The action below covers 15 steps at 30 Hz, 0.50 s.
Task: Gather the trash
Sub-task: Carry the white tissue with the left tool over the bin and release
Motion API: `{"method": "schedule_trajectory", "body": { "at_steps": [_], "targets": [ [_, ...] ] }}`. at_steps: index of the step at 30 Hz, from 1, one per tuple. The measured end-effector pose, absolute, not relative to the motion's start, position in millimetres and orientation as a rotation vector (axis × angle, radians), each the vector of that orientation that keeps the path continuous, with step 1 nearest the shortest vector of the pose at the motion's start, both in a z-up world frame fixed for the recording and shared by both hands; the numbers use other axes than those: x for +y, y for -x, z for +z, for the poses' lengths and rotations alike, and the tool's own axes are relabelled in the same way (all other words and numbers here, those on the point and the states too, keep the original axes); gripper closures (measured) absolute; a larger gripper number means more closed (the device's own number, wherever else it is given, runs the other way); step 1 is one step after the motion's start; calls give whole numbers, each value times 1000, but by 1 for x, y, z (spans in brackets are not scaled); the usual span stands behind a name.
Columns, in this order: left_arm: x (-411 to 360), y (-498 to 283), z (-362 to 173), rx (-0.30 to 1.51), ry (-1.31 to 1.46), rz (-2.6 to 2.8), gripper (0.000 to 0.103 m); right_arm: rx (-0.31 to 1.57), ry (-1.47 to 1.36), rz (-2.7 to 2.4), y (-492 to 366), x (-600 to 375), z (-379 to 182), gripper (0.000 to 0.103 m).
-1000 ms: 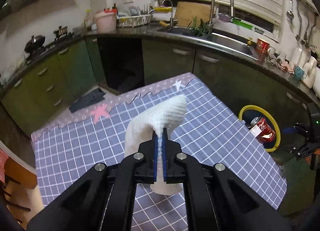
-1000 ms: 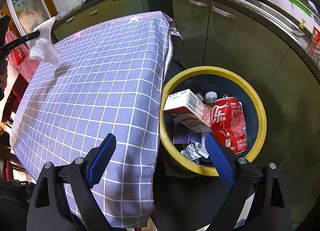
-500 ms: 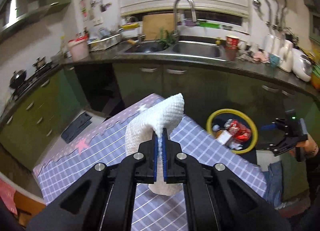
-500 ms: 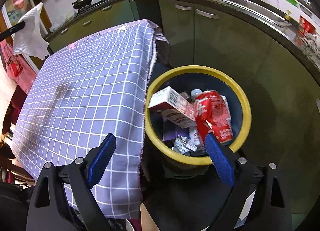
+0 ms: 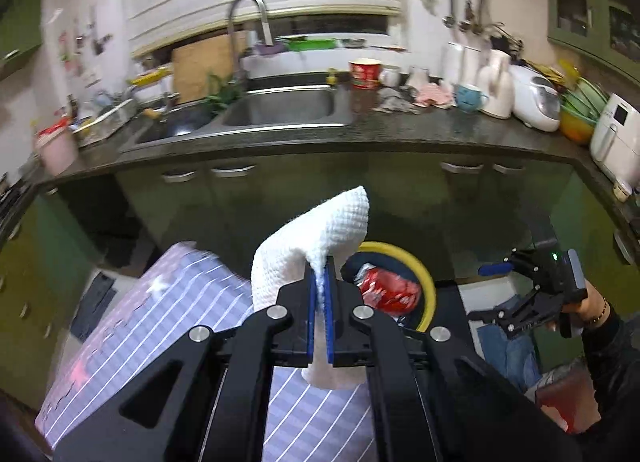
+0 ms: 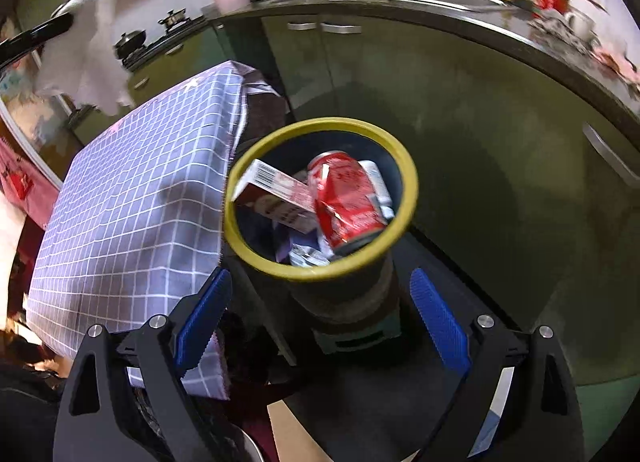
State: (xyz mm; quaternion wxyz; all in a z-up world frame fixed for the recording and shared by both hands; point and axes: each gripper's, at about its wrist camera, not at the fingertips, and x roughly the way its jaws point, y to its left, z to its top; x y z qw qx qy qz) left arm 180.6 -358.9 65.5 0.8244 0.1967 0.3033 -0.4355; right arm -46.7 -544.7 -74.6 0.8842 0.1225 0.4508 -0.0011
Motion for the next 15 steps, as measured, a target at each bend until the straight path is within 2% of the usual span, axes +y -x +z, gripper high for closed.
{"method": "schedule_trajectory", "body": {
  "at_steps": [9,15],
  "targets": [
    [-449,-199,3,730,-460,-1008,99,946,-310,-38,68,-573,-89,13],
    [-480,-211,-41,798,-452,-1016,99,953,-331,-48,73,-578,-95,13]
  ]
}}
